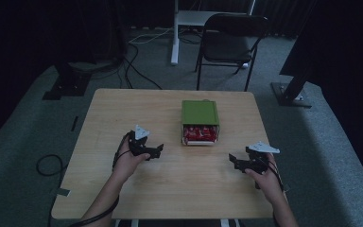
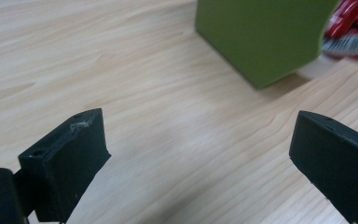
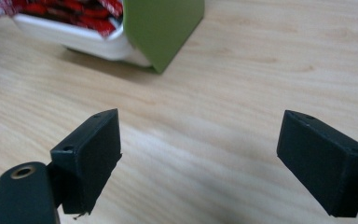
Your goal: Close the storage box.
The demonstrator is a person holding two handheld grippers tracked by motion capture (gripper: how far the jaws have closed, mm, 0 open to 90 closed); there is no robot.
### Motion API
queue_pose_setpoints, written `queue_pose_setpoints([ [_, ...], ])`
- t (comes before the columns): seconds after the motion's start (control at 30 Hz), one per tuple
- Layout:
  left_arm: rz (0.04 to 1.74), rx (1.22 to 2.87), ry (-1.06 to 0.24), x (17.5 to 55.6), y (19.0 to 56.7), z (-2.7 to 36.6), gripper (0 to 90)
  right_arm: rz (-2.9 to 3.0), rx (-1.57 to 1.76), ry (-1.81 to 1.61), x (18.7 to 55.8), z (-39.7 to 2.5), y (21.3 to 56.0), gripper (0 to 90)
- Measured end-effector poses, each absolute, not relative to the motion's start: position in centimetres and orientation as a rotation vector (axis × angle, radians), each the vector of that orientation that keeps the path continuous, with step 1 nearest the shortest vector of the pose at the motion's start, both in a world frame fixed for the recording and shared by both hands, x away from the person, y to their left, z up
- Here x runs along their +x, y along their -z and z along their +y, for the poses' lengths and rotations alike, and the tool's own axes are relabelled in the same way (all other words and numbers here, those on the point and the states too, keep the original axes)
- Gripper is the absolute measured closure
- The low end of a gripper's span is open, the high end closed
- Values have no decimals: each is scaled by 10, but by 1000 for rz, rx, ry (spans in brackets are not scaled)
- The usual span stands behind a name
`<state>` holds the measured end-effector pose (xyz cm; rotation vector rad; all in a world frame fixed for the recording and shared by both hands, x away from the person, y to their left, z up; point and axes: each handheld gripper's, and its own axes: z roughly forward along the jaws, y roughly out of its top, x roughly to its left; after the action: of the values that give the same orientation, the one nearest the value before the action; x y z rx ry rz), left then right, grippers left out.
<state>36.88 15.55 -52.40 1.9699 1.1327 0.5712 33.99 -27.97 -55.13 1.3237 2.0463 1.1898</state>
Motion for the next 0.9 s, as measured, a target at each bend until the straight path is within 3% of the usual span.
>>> queue_pose_setpoints([
  [0.9,1425,1903,-745,309,550,243,50,2082,1361,-1094,297,-287,577,128],
])
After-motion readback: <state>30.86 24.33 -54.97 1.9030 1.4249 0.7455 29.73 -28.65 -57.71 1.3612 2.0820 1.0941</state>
